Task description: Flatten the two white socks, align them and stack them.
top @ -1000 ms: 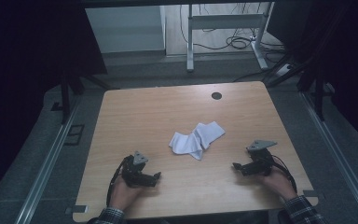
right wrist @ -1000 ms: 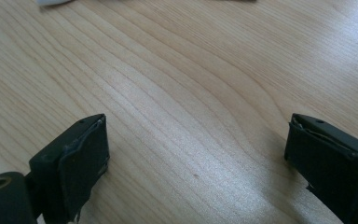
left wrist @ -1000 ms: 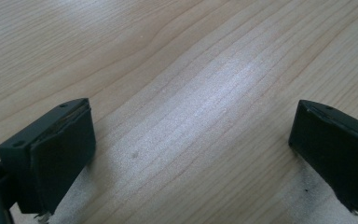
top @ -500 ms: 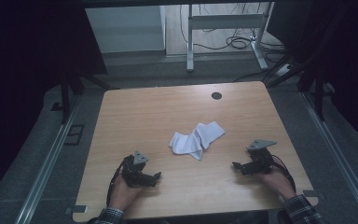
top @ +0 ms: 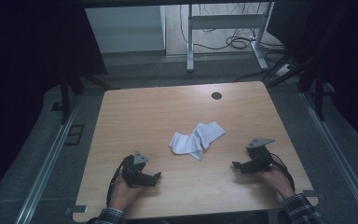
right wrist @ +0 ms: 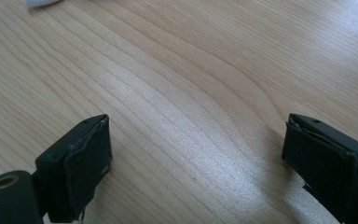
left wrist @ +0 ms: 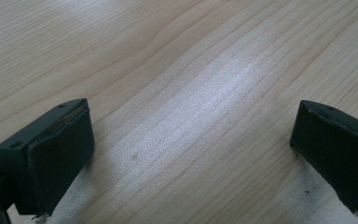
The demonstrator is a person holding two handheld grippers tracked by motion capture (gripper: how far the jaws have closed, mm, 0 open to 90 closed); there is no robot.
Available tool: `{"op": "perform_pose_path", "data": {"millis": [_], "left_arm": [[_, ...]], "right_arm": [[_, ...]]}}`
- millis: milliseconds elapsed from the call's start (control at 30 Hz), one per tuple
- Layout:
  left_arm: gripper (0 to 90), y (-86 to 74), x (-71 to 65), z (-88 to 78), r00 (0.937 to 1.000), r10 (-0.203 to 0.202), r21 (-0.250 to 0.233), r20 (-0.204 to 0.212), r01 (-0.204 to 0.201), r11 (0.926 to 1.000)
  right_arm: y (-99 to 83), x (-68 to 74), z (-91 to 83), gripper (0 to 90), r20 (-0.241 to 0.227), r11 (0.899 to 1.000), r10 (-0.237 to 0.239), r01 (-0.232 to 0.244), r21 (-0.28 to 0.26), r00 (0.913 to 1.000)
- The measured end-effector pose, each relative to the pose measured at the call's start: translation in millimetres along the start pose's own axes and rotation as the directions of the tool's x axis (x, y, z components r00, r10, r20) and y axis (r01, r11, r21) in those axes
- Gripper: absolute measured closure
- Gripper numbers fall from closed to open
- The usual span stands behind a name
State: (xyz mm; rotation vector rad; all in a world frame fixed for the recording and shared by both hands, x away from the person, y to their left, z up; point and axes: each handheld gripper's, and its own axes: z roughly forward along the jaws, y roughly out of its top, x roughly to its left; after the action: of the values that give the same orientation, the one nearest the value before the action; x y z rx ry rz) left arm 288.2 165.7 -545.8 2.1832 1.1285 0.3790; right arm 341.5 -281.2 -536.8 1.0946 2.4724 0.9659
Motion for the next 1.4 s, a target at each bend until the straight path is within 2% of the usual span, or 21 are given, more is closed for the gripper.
{"op": "perform_pose_path", "data": {"millis": [133,300,700,967,1067,1233,1267,1400], "left_arm": [[0.0,0.0,0.0,0.1,1.0,0.0,0.0,0.0,0.0,1.0],[0.0,0.0,0.0,0.1,1.0,0.0,0.0,0.001,0.0,1.0],[0.0,0.2,-0.1,0.1,1.0,-0.001,0.0,-0.001,0.001,1.0],[0.0,0.1,-0.2,0.2,1.0,-0.002,-0.001,-0.001,0.002,1.0],[0.0,0.1,-0.2,0.2,1.0,-0.002,-0.001,-0.001,0.002,1.0],[0.0,0.1,-0.1,0.1,1.0,-0.001,0.0,-0.001,0.001,1.0],[0.0,0.1,-0.1,0.2,1.0,-0.001,0.0,-0.001,0.001,1.0],[0.0,0.1,-0.1,0.2,1.0,-0.001,-0.001,-0.001,0.001,1.0]], "right_arm": [[2.7,-2.7,-1.5,8.9,-0.012,0.999,0.042,-0.042,0.004,0.999],[8.8,-4.0,-4.0,9.2,-0.025,0.998,0.066,-0.066,-0.005,0.9975],[30.6,-3.9,-1.0,8.1,-0.037,0.999,0.031,-0.032,-0.007,0.9988],[47.8,-12.7,0.8,8.3,-0.043,0.998,0.058,-0.058,-0.007,0.9974],[55.8,-16.3,3.2,13.8,-0.03,0.998,0.065,-0.065,-0.006,0.9974],[63.7,-21.5,7.3,16.4,-0.011,0.998,0.069,-0.069,-0.008,0.9976],[68.1,-25.1,10.0,19.6,-0.009,0.997,0.072,-0.072,-0.013,0.9974],[77.5,-33.6,14.9,28.2,-0.025,0.994,0.102,-0.102,-0.033,0.9945]]}}
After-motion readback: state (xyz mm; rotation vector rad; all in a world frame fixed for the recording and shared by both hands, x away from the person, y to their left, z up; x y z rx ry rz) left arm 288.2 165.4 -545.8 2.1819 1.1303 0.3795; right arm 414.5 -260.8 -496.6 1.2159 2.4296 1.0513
